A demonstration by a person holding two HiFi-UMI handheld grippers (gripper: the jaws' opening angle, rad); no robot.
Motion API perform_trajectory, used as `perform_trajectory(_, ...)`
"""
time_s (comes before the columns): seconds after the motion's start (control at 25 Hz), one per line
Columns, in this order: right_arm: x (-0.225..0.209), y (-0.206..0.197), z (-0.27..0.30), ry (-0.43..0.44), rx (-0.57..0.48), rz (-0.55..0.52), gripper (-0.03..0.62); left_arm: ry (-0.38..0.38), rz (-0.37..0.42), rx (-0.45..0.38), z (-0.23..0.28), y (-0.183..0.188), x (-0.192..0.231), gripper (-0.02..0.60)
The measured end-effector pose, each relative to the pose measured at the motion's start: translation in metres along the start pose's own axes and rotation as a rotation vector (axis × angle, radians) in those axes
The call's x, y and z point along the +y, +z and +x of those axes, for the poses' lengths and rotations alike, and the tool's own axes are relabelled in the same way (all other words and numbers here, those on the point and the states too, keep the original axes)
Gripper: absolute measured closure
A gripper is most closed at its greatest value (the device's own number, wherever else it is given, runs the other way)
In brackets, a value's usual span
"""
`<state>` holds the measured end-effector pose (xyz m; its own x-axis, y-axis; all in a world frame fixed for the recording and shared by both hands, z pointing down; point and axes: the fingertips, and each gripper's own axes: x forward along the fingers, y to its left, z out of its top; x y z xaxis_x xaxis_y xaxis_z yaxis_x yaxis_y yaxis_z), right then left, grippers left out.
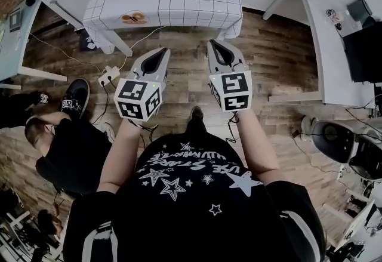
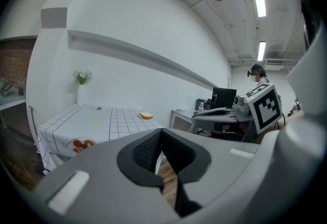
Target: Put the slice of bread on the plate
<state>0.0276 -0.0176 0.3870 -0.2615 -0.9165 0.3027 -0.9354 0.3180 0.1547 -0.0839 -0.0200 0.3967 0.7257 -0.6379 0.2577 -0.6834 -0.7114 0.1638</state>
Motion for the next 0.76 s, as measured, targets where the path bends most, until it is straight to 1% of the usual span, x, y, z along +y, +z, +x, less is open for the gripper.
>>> perform_trajectory(0.16,0.015,0.005,-0.016,-0.016,-0.008,-0.012,0.582,-0.017,0.009,-0.018,-0.019,0.001,-0.004,0.571)
perform_trajectory(0.36,0.031,0.006,-0.038,-0.036,-0.01,-0.002,0.582,-0.038,0.016,-0.034,-0.043,0.0,-0.015,0.572)
perform_trajectory(0.6,0.042,-0.003,-0.081,-0.043,-0.021,0.009,0.582,-0.046,0.038,-0.039,-0.066,-0.006,-0.048,0.571)
perform_trajectory(0.76,0.068,-0.007,-0.096,-0.044,-0.021,0.003,0.582,-0.052,0.037,-0.051,-0.09,-0.013,-0.049,0.572)
